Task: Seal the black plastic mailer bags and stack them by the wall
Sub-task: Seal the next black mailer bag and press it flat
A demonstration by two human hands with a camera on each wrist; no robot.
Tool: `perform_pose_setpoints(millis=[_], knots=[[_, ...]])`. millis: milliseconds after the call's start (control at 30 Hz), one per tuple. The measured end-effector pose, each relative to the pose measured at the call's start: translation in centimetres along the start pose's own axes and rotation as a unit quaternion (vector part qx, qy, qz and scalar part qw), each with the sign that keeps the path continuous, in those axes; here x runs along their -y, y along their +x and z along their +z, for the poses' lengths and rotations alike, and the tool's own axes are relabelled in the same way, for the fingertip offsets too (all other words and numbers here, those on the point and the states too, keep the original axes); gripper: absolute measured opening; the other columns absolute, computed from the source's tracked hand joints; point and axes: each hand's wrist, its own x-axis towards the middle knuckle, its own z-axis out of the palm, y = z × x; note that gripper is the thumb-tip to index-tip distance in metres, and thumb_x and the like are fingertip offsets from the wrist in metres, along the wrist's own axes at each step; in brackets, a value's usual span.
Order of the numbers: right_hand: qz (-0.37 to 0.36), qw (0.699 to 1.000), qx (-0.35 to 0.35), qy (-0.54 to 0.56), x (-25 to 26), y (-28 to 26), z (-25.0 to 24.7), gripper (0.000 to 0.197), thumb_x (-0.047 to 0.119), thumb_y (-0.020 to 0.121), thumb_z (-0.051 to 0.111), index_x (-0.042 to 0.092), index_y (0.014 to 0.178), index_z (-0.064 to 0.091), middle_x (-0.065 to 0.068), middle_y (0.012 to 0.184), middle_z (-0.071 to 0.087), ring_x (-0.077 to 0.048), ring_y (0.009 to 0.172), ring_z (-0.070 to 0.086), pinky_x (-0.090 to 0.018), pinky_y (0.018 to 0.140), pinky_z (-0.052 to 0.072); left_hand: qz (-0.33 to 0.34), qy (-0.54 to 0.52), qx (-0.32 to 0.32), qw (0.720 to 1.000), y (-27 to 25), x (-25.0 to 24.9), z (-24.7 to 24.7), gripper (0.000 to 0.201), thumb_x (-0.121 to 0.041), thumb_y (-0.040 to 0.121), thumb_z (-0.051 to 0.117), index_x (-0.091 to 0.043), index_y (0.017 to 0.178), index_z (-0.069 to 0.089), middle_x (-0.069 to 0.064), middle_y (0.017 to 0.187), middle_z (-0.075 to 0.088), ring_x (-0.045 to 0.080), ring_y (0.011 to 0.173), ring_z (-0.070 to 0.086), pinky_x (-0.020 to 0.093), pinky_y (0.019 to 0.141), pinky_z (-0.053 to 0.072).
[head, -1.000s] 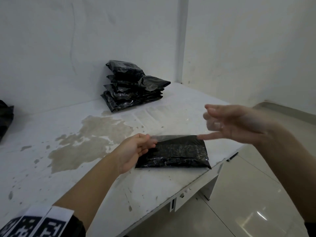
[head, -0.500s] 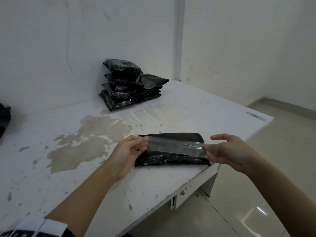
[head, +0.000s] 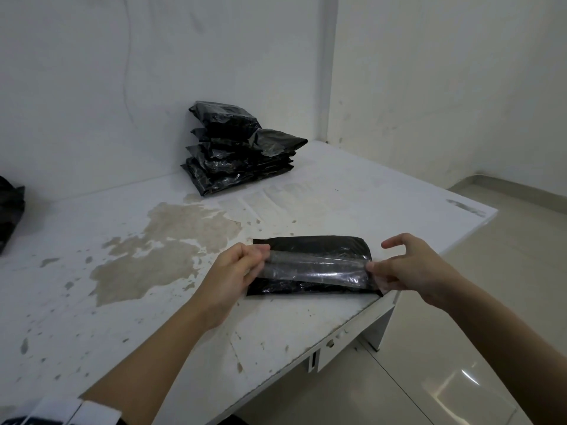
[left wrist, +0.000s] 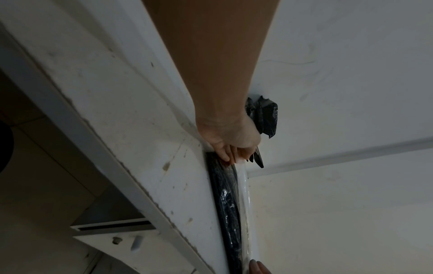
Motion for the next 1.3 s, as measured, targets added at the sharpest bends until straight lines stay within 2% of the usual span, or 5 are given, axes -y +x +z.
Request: perform_pose_setpoints(millis=[367, 533, 867, 1100, 1300], knots=[[-0.009, 0.996, -0.032, -0.085, 0.2, 0.3, 0.8, 0.052, 0.01, 0.076, 0.079, 0.011, 0.115, 0.043, -0.02, 0.088, 0.067, -0.02, 0.059, 0.061, -0.027, 0.055, 0.05, 0.005, 0.026, -0.035, 0.999, 0.6, 1.1, 0.0, 0.024, 0.0, 0.097, 0.044, -0.005, 0.075, 0.05, 0.004, 0.118, 0.062, 0.013, 0.111, 0.059, 0.026, 0.097, 0.046], [-0.105, 0.968, -0.09, -0.21, -0.7, -0.6, 2.2, 0.042, 0.017, 0.083, 0.072, 0.012, 0.112, 0.043, -0.006, 0.081, 0.064, -0.015, 0.07, 0.058, -0.025, 0.055, 0.04, 0.108, 0.355, -0.055, 0.927, 0.2, 1.2, -0.4, 0.019, -0.014, 0.1, 0.043, -0.002, 0.086, 0.05, 0.001, 0.108, 0.054, 0.012, 0.097, 0.052, 0.007, 0.076, 0.038], [-0.404, 0.724, -0.302, -0.47, -5.5, -0.4, 4.4, 0.018, -0.007, 0.065, 0.077, 0.004, 0.067, 0.063, -0.012, 0.07, 0.056, -0.032, 0.069, 0.049, -0.032, 0.051, 0.032, 0.018, 0.647, -0.071, 0.759, -0.4, 0.7, 0.8, 0.041, -0.038, 0.103, 0.026, -0.006, 0.113, 0.05, 0.005, 0.119, 0.042, 0.021, 0.113, 0.037, 0.034, 0.096, 0.029], [-0.409, 0.761, -0.264, -0.428, -6.9, -1.3, 5.0, 0.041, -0.025, 0.048, 0.076, -0.004, 0.083, 0.067, -0.015, 0.078, 0.059, -0.031, 0.068, 0.055, -0.026, 0.052, 0.039, 0.332, 0.691, -0.088, 0.636, -0.6, 1.6, 0.6, 0.03, 0.008, 0.059, 0.068, -0.006, 0.085, 0.066, 0.008, 0.076, 0.058, 0.024, 0.065, 0.056, 0.031, 0.053, 0.043], [-0.297, 0.841, -0.212, -0.4, -3.9, -1.6, 6.1, 0.04, 0.042, 0.092, 0.039, 0.008, 0.082, 0.057, -0.008, 0.084, 0.054, -0.029, 0.08, 0.051, -0.036, 0.068, 0.041, 0.219, 0.655, -0.101, 0.716, -1.5, 0.9, 2.0, 0.045, -0.053, 0.096, 0.029, -0.02, 0.095, 0.059, -0.008, 0.09, 0.06, 0.016, 0.087, 0.055, 0.035, 0.078, 0.034]])
